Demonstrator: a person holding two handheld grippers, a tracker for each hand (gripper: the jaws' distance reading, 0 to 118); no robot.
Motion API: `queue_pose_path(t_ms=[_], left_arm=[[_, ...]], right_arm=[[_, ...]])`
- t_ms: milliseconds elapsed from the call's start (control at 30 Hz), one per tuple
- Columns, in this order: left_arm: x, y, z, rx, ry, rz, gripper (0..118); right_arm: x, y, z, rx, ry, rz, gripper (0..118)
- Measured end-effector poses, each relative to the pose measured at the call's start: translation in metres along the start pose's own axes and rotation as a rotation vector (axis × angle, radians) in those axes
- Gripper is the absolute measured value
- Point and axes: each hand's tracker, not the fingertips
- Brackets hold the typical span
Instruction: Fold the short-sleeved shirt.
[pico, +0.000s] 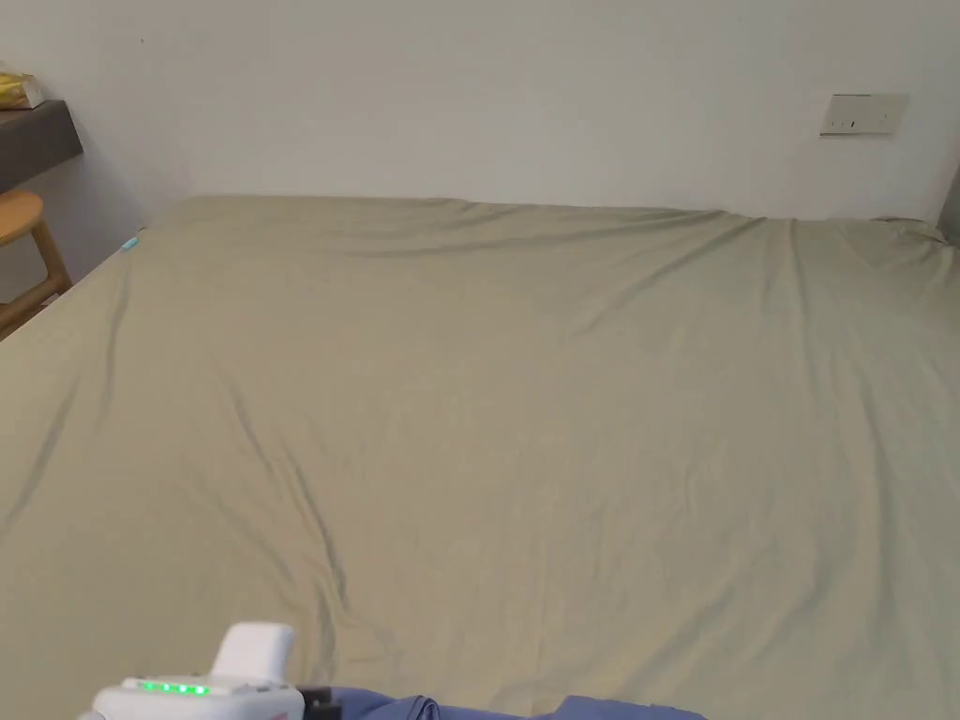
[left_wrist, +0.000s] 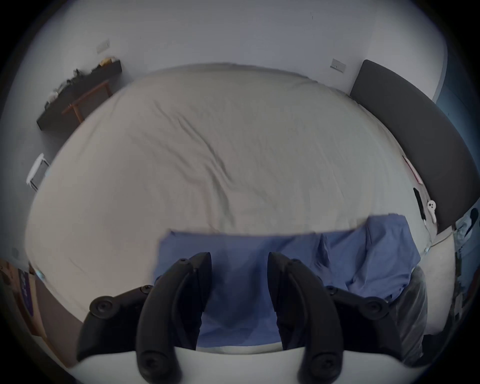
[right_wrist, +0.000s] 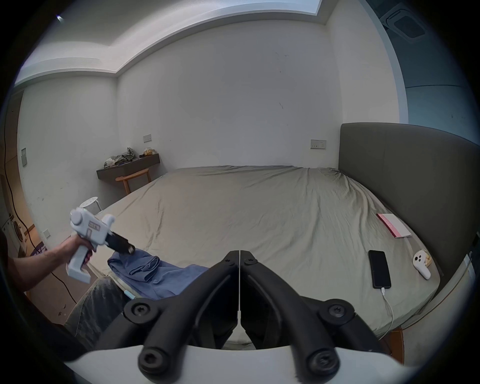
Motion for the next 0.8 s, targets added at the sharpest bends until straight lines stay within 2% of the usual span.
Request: queue_pose_path(t_ms=[133,233,333,433,533,633,667,700,733,800], left_arm=[[0.021,-0.021,-0.026,-0.135,-0.060,0.045,46],[0.050,-0.036,-0.020,-0.040,0.029,-0.071,45],[0.052,-0.036,-0.022,-0.017,0.020,-0.009,45],[0.045,-0.032,-0.013,0.040,-0.080,0.111,45],[0.033,-0.021,0.000,0.024,-0.256,0.156,45],[0.001,-0.003,0.031,0.138,-0.320,0.243,46],[-0.020,0.003,0.043,0.189,-0.337,0.279,52],[-0.040,0.007,0.054,0.248,-0.336,0.321,67],[-0.058,0.009,0.063,0.296,-0.339,0.353,73],[-0.102,0.011,0.074,0.359,-0.355,0.413,73]], right_arm=[[0.002,-0.006,-0.001,-0.013,-0.005,0.002,2],[-0.001,-0.003,0.002,-0.018,-0.007,-0.003,2],[0.000,-0.004,0.000,-0.026,-0.004,-0.013,2],[-0.001,-0.005,0.000,-0.033,-0.009,-0.002,2],[-0.001,-0.004,-0.001,-0.033,-0.003,-0.007,2],[-0.002,-0.004,0.001,-0.026,-0.015,0.006,2],[-0.001,-0.003,0.003,-0.024,-0.012,0.007,2],[-0.001,-0.002,0.004,-0.021,-0.010,0.008,2],[-0.001,-0.002,0.005,-0.019,-0.011,0.010,2],[0.001,-0.002,0.006,-0.018,-0.015,0.013,2]])
